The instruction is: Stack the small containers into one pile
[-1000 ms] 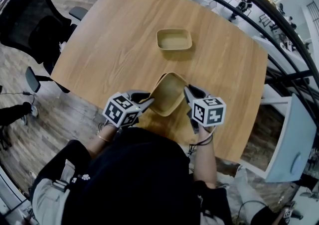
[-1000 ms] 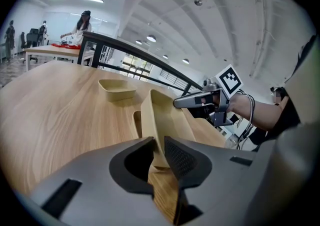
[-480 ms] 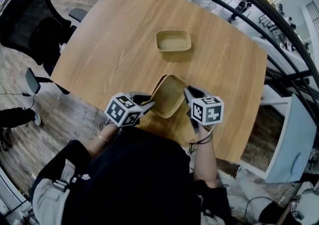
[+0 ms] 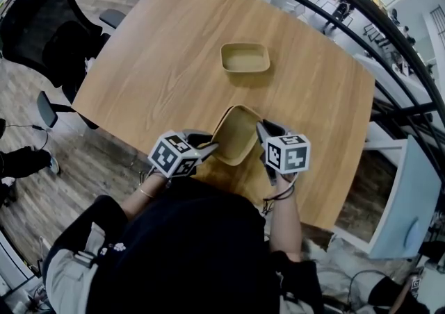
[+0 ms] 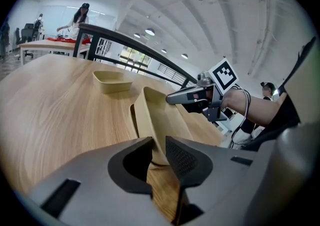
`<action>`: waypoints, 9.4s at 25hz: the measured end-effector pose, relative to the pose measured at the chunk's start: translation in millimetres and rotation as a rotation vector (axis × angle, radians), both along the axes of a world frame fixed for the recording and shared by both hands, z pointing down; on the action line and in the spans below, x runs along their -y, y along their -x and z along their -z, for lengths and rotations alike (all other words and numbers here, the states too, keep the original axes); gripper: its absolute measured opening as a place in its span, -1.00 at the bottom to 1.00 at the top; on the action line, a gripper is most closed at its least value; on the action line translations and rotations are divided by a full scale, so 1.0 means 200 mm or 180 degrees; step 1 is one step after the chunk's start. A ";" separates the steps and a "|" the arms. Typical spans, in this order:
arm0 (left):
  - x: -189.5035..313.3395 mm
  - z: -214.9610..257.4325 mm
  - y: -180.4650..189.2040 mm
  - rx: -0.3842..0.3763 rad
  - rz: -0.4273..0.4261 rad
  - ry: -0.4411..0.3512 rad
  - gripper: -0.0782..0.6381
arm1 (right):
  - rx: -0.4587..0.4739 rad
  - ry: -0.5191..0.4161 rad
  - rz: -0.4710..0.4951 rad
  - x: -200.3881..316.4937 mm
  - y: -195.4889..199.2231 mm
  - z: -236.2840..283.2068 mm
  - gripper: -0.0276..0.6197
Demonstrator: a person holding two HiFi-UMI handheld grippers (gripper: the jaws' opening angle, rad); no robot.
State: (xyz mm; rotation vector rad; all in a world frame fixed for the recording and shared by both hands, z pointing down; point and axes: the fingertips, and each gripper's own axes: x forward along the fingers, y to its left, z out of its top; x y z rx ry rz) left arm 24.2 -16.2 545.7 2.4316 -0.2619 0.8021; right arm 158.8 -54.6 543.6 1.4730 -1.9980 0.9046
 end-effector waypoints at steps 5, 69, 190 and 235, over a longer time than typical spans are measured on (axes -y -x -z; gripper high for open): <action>0.00 -0.01 0.00 -0.0038 -0.0027 -0.0039 -0.54 | -0.0017 -0.0005 -0.0011 0.00 0.00 -0.02 -0.75; 0.00 0.00 0.07 0.0044 -0.0005 -0.0514 -0.53 | -0.0259 -0.0289 -0.0143 -0.07 0.04 0.02 -0.51; 1.21 0.18 -0.15 -0.0176 0.1063 -0.0870 -0.36 | 0.0350 -0.0789 -0.0694 0.54 -0.42 0.15 -0.78; 1.45 -0.04 -0.40 -0.0070 0.0863 -0.0668 -0.24 | 0.0752 -0.0597 -0.0878 0.83 -0.44 -0.08 -0.48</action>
